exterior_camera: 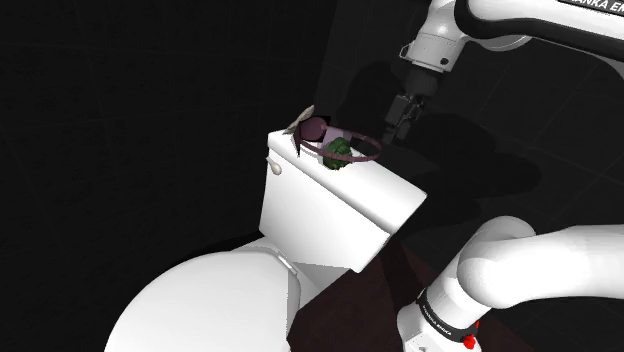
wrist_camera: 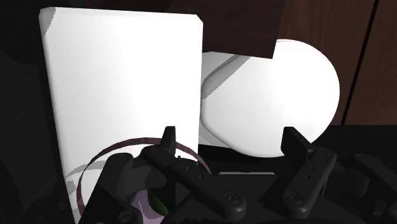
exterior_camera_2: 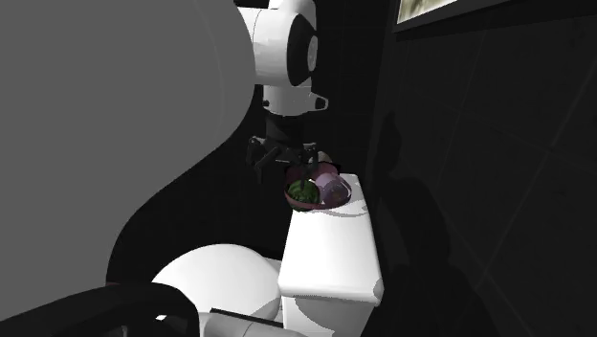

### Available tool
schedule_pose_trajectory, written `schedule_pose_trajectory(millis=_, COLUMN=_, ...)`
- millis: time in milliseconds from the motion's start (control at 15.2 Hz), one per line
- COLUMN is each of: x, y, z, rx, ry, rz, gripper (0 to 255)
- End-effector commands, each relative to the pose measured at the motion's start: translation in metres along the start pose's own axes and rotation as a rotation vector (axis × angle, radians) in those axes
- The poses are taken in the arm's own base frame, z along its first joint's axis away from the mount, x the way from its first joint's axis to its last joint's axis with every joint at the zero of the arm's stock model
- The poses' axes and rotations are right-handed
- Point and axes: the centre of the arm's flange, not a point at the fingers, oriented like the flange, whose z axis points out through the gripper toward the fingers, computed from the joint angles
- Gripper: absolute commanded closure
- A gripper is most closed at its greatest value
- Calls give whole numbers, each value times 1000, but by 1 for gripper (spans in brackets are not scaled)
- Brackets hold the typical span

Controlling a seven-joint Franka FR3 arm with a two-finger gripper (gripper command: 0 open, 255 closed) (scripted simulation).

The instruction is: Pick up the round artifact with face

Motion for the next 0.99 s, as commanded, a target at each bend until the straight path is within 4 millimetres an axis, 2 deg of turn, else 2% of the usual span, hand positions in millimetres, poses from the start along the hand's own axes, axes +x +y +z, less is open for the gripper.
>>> schedule_pose_trajectory(millis=0, x=0, y=0, z=0, rx=0, ry=0, rz=0, gripper=0)
schedule_pose_trajectory(millis=726, x=149, y=42, z=76, rx=-73, ry=-236, rz=-25, gripper=0)
schedule_pose_trajectory(millis=924, x=150, y=43, z=91, rx=-73, ry=-236, rz=-25, gripper=0)
